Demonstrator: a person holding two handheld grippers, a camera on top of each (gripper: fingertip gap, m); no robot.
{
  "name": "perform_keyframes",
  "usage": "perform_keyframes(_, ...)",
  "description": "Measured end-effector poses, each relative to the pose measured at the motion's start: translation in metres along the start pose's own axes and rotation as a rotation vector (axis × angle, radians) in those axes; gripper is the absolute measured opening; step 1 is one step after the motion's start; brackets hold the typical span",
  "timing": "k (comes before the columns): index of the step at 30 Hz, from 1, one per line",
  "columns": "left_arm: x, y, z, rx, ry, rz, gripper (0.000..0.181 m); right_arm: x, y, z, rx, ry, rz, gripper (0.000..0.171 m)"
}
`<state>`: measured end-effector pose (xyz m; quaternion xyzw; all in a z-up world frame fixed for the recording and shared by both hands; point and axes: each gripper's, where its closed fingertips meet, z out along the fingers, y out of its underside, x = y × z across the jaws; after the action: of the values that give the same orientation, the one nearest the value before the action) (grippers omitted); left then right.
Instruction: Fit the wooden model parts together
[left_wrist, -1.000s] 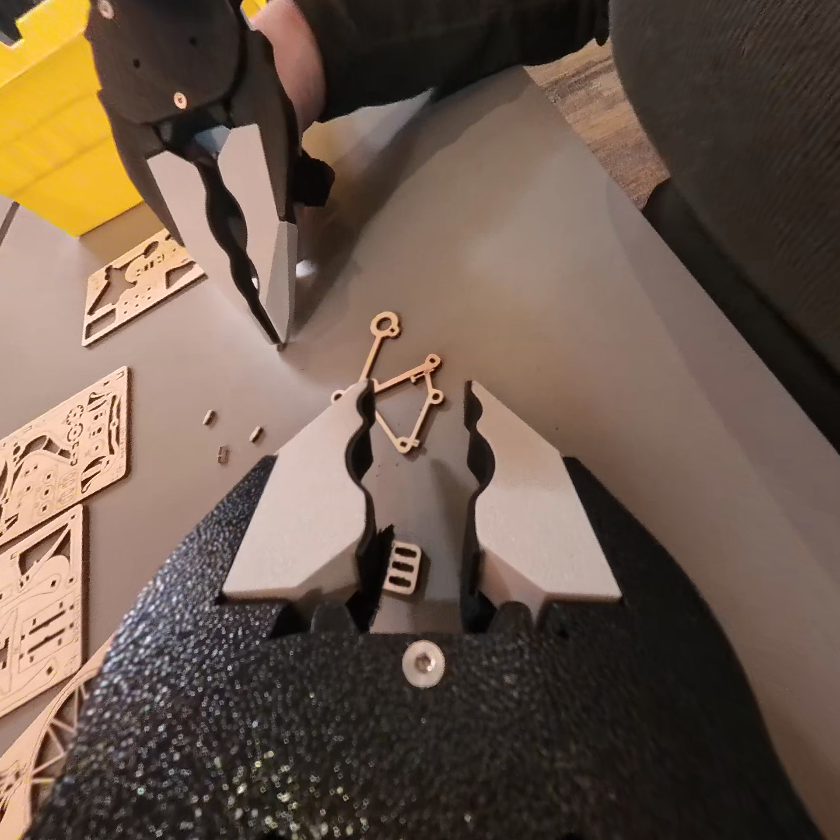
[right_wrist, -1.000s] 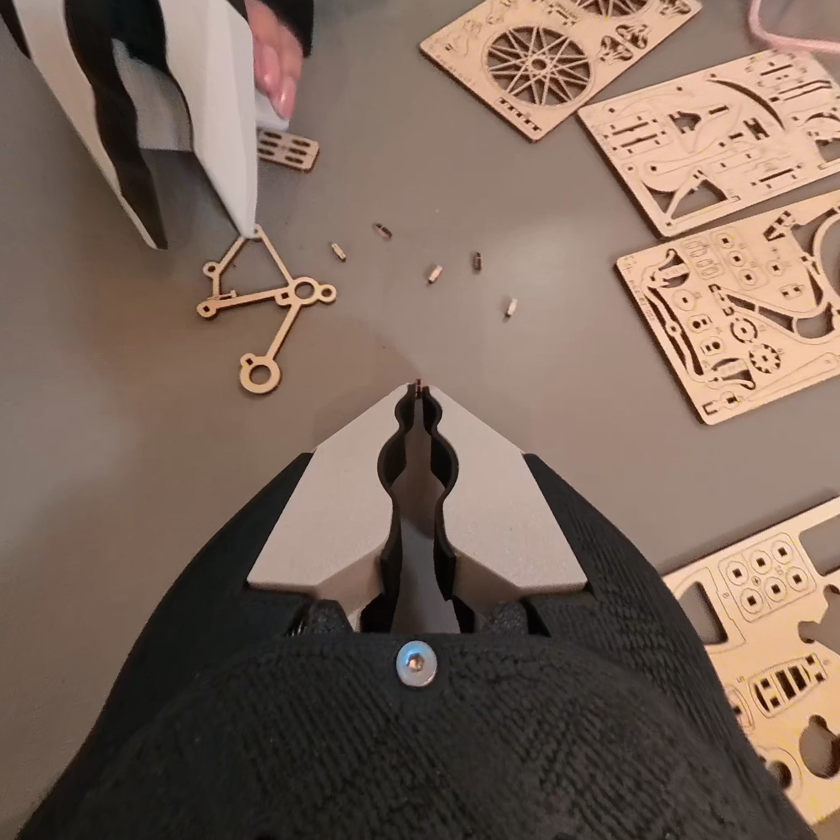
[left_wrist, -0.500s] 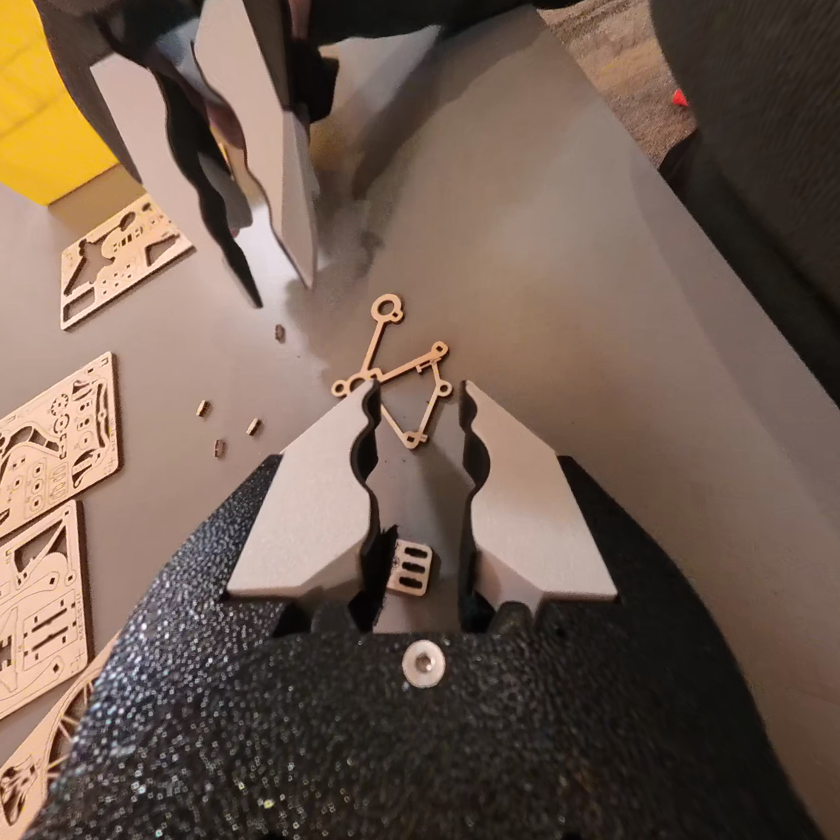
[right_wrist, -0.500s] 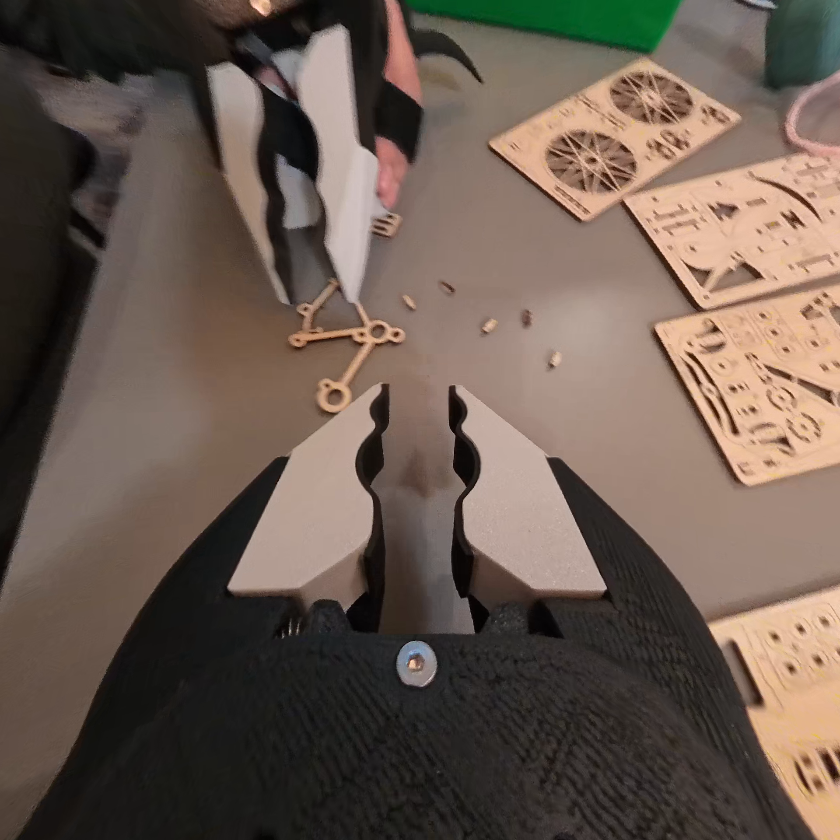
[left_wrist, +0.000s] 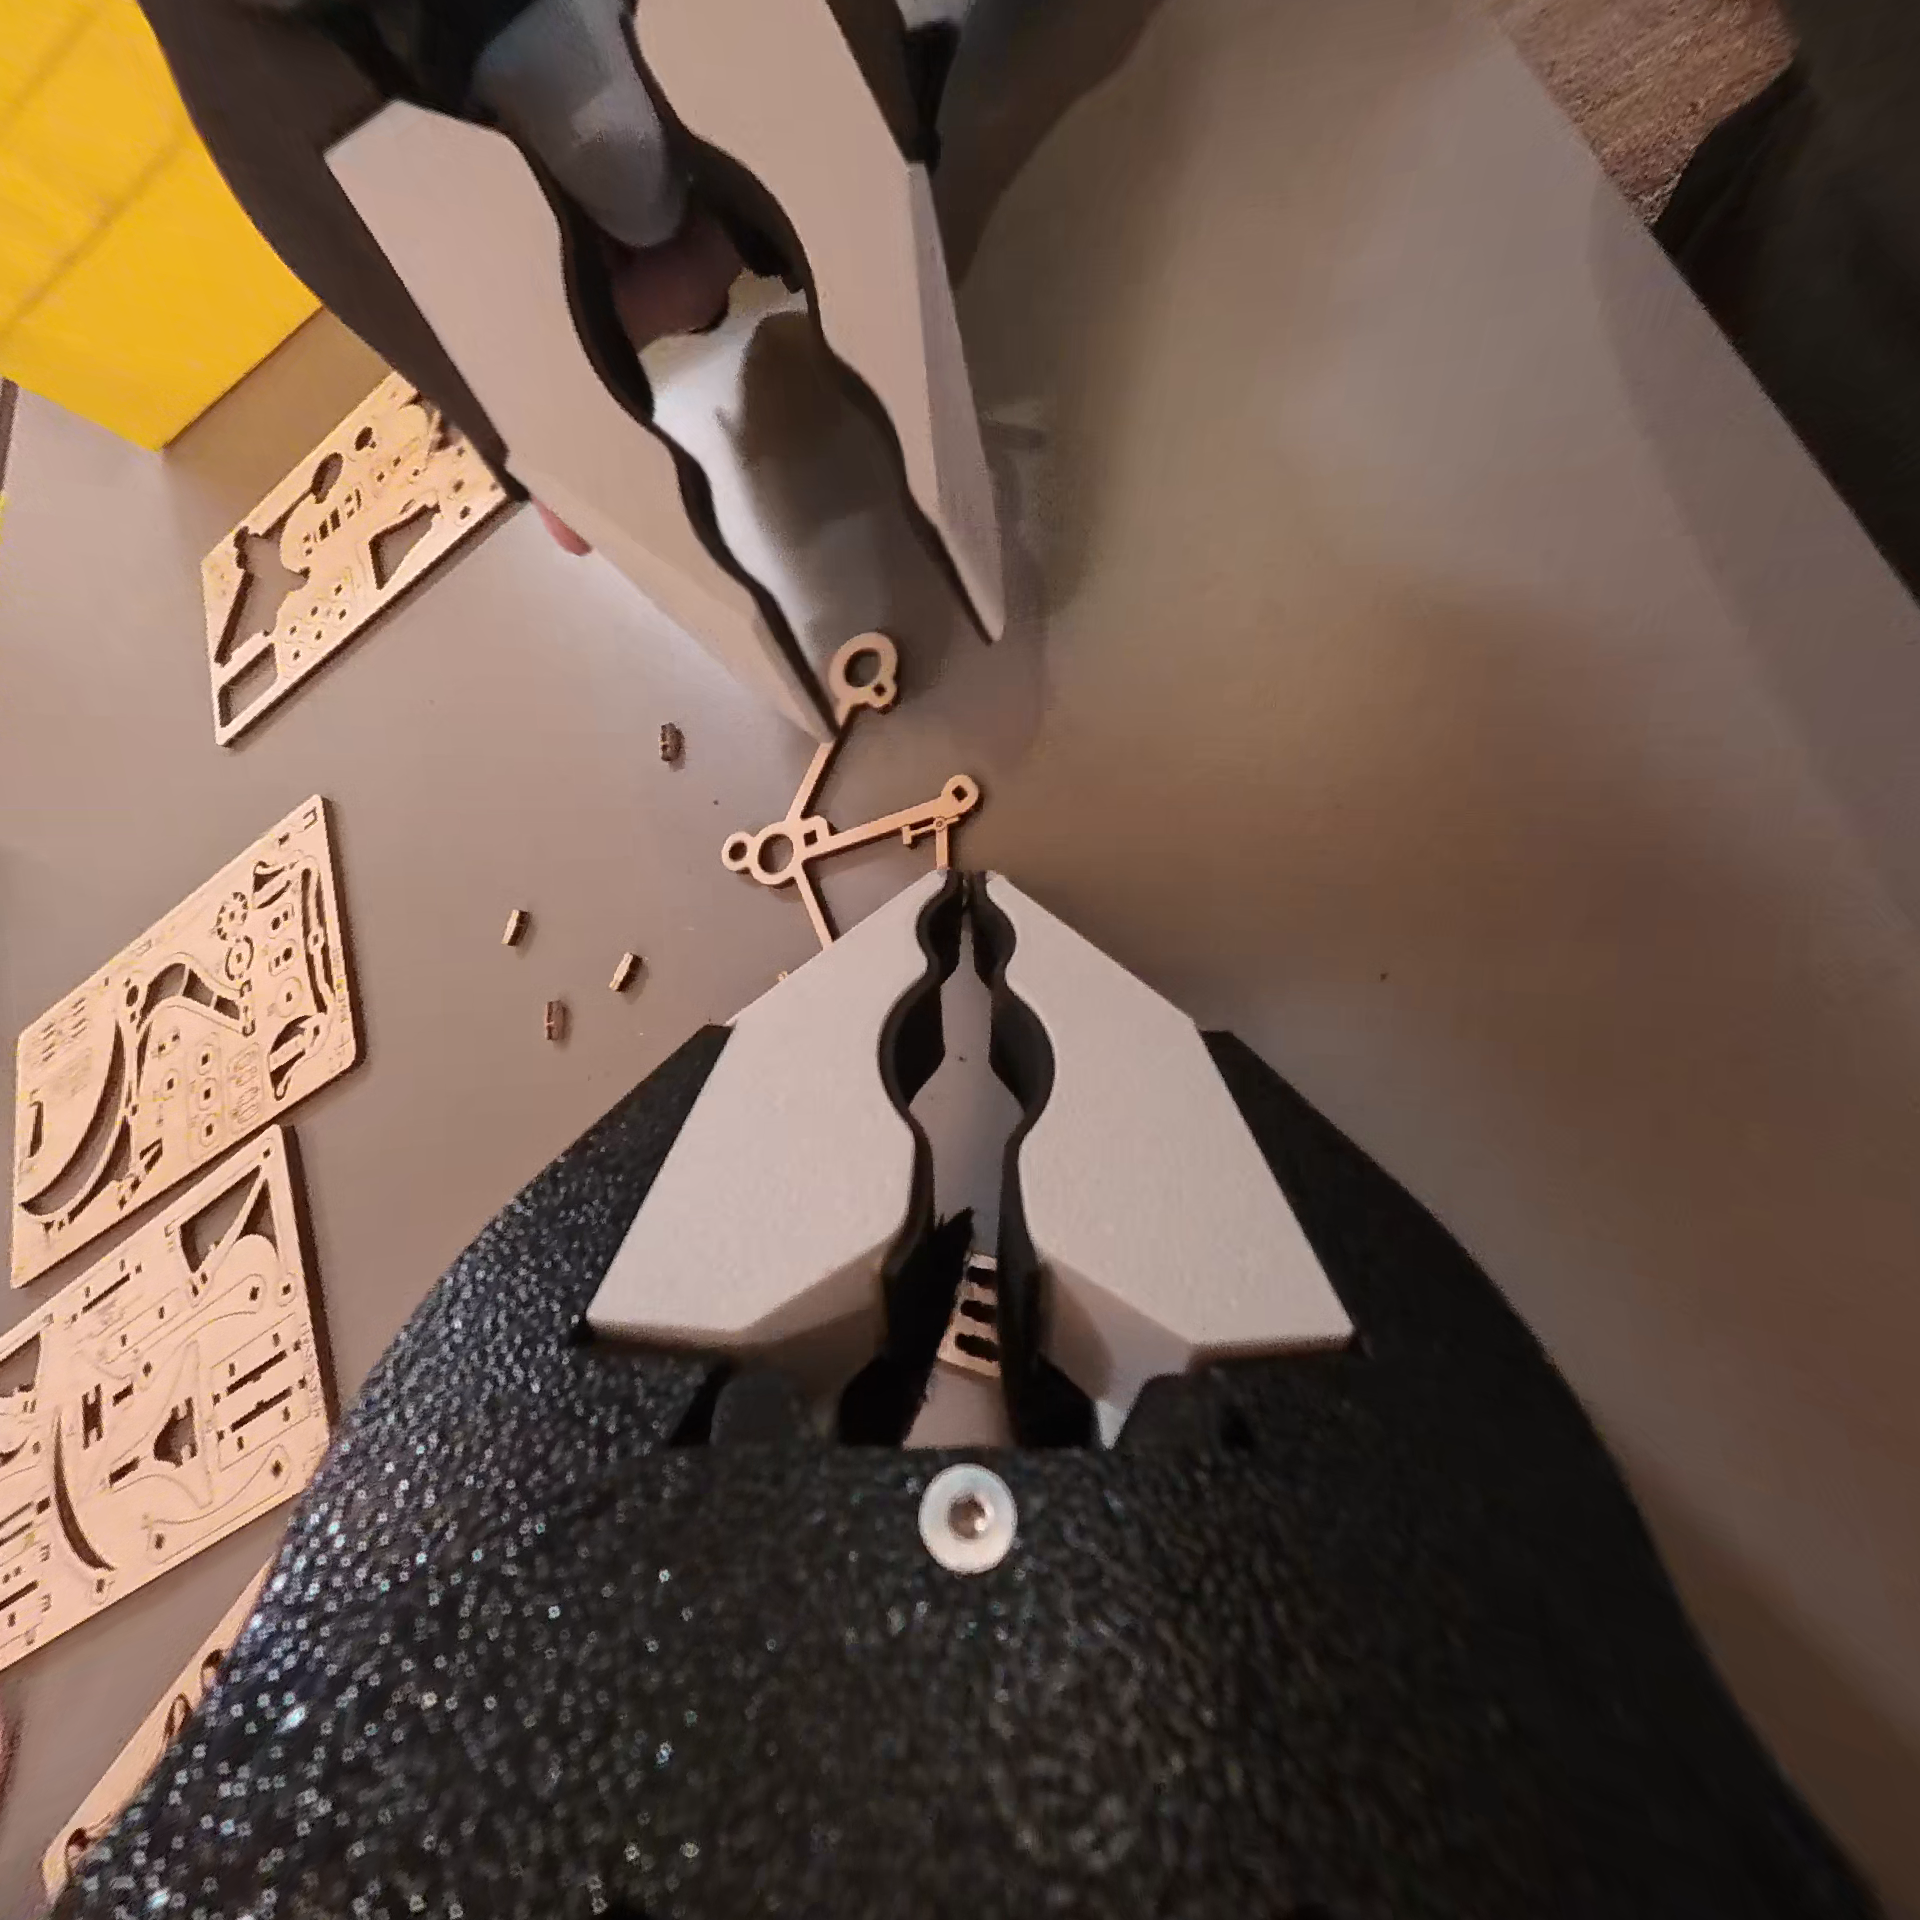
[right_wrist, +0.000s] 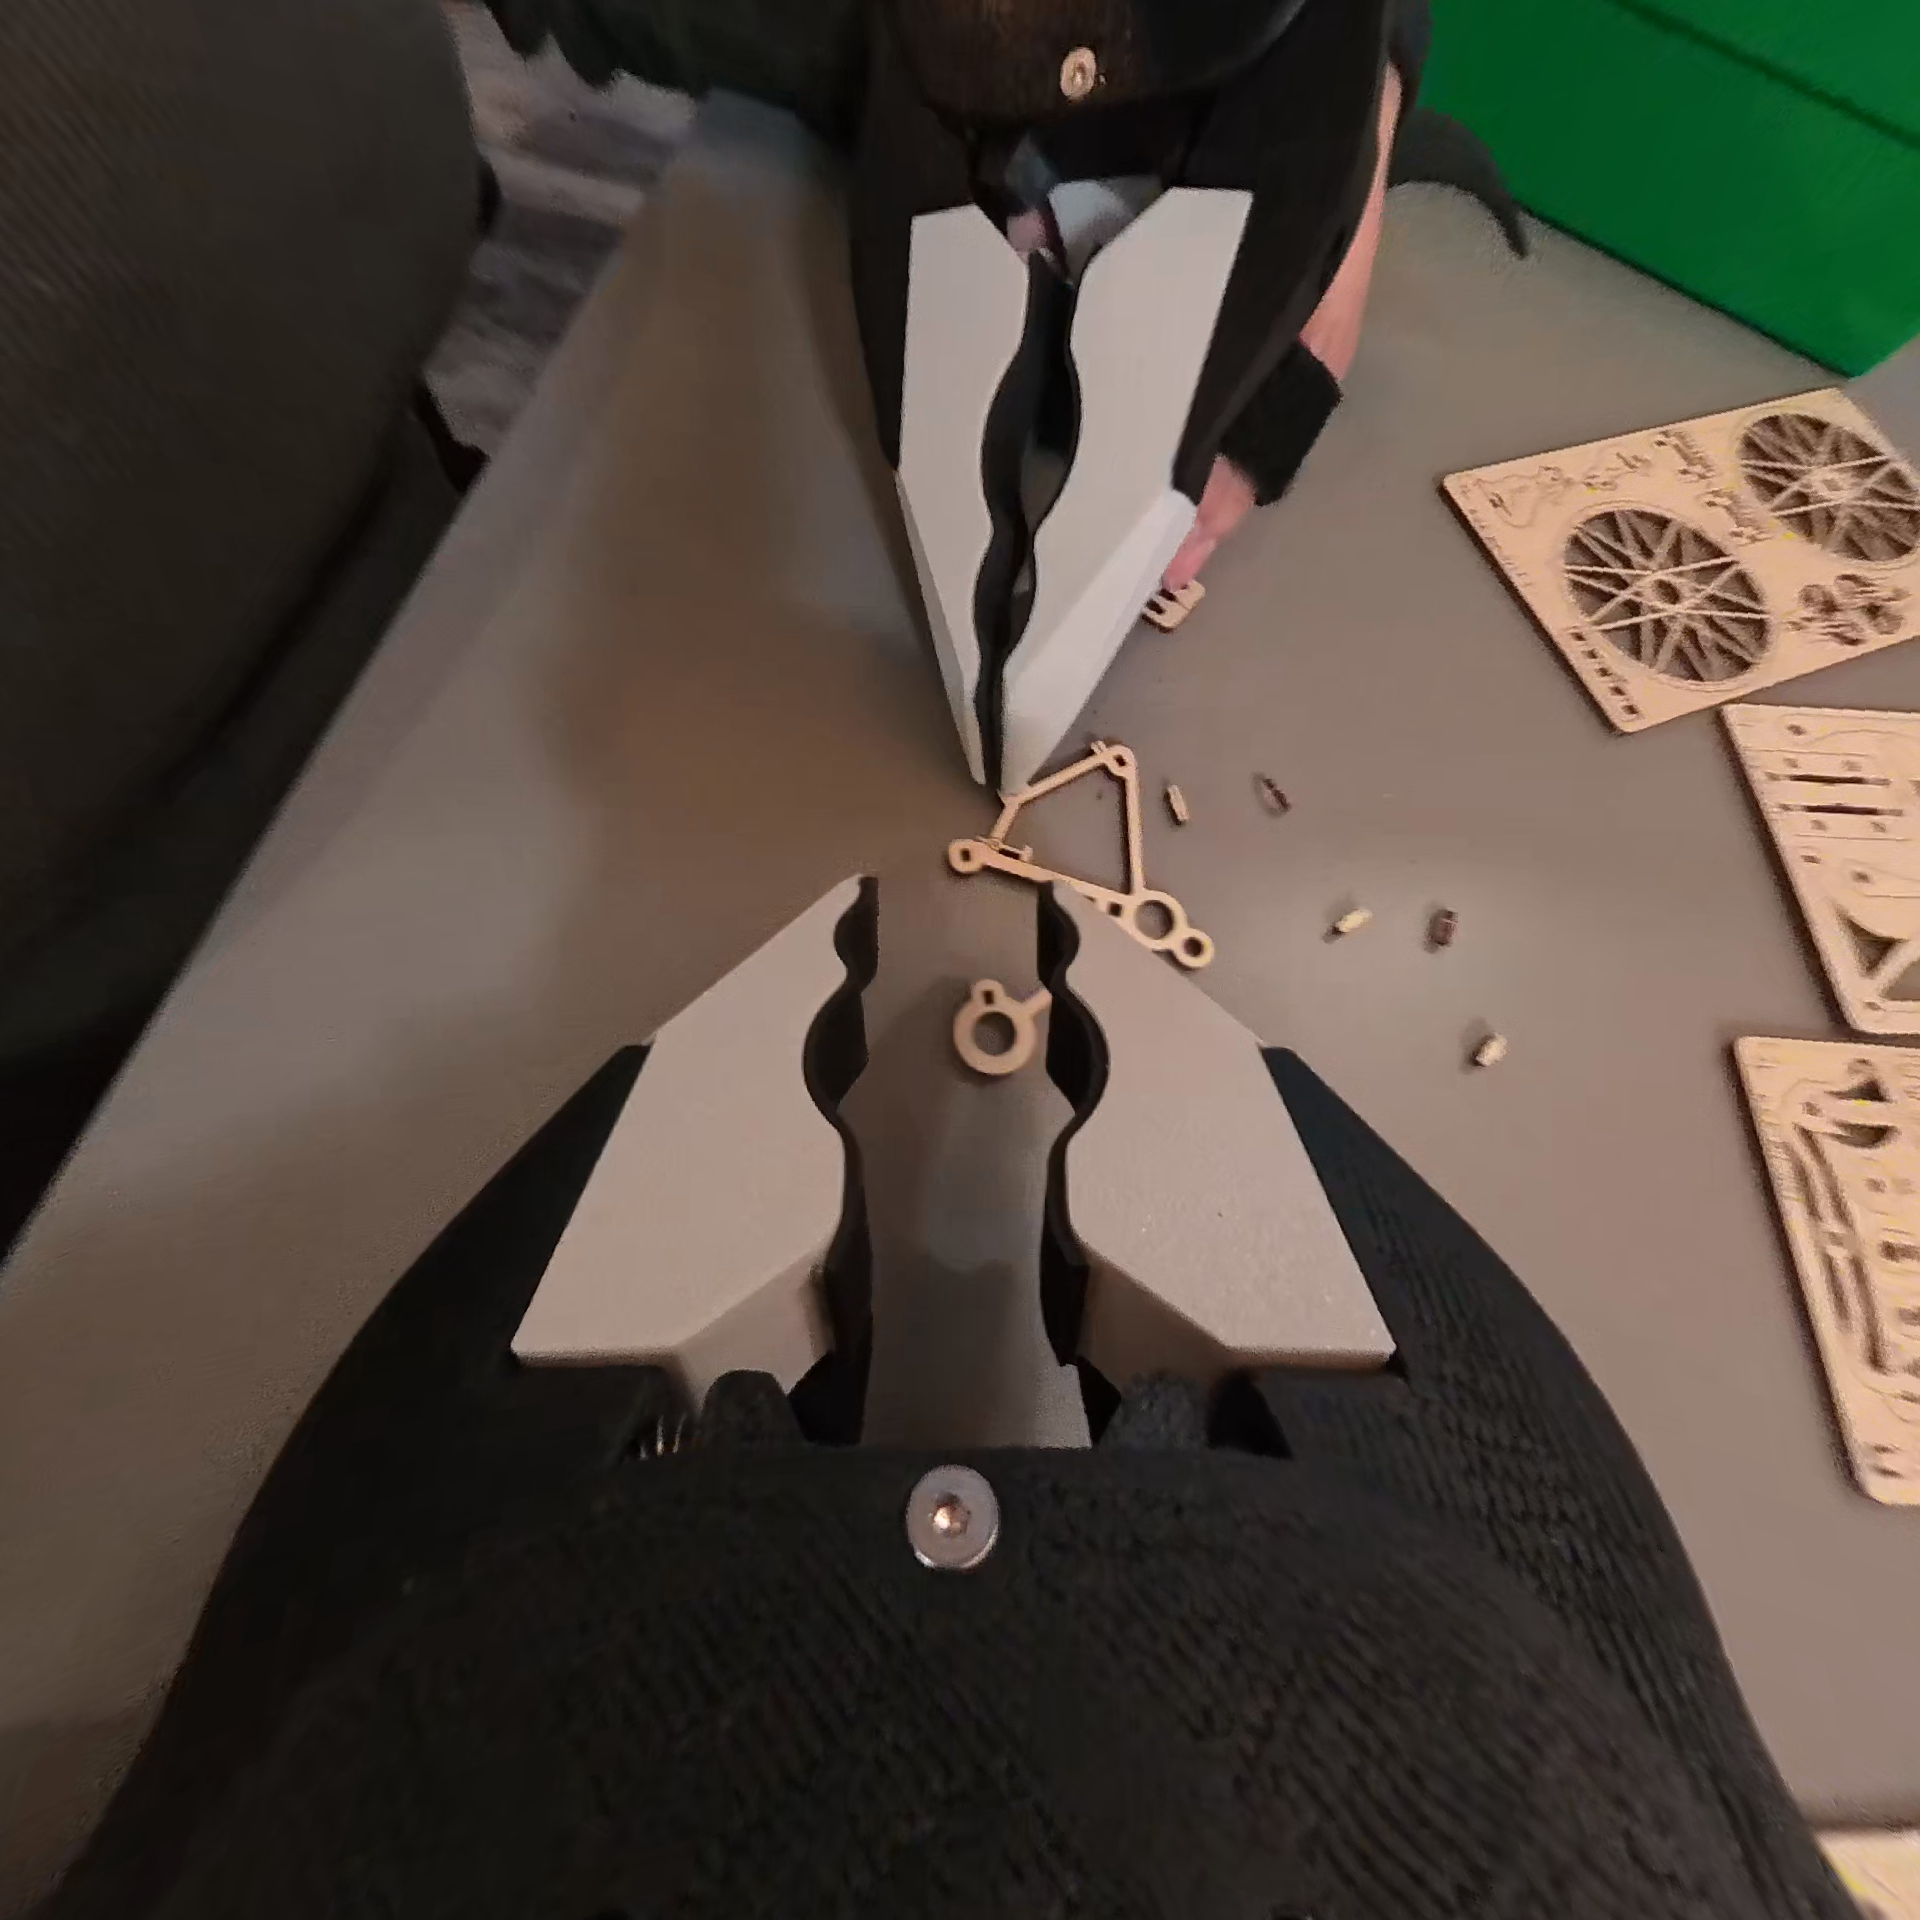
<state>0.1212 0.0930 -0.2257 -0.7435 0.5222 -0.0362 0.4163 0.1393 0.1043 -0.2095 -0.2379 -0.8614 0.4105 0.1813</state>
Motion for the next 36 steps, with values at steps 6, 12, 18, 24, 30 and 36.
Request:
perform_keyframes(6, -0.006, -0.019, -0.009, 0.143, 0.003, -0.097, 0.0, 0.013, 0.001, -0.005, -0.028, 0.131, -0.139, 0.032)
perform_keyframes(12, -0.016, -0.046, -0.029, 0.352, 0.035, -0.26, 0.0, 0.01, -0.018, -0.007, 0.029, 0.199, -0.295, 0.034)
perform_keyframes(18, -0.017, -0.038, -0.029, 0.323, 0.035, -0.278, 0.0, 0.01, -0.007, -0.002, -0.046, 0.181, -0.252, 0.032)
perform_keyframes(24, -0.024, -0.029, -0.029, 0.289, -0.029, -0.254, 0.001, 0.007, 0.011, 0.001, -0.107, 0.048, 0.166, 0.032)
perform_keyframes(30, -0.03, -0.026, -0.028, 0.278, -0.078, -0.243, 0.004, 0.01, 0.013, 0.012, -0.177, 0.093, 0.297, 0.02)
perform_keyframes(36, -0.044, -0.014, -0.022, 0.227, -0.141, -0.353, 0.0, 0.007, 0.017, 0.009, -0.227, 0.119, 0.167, 0.002)
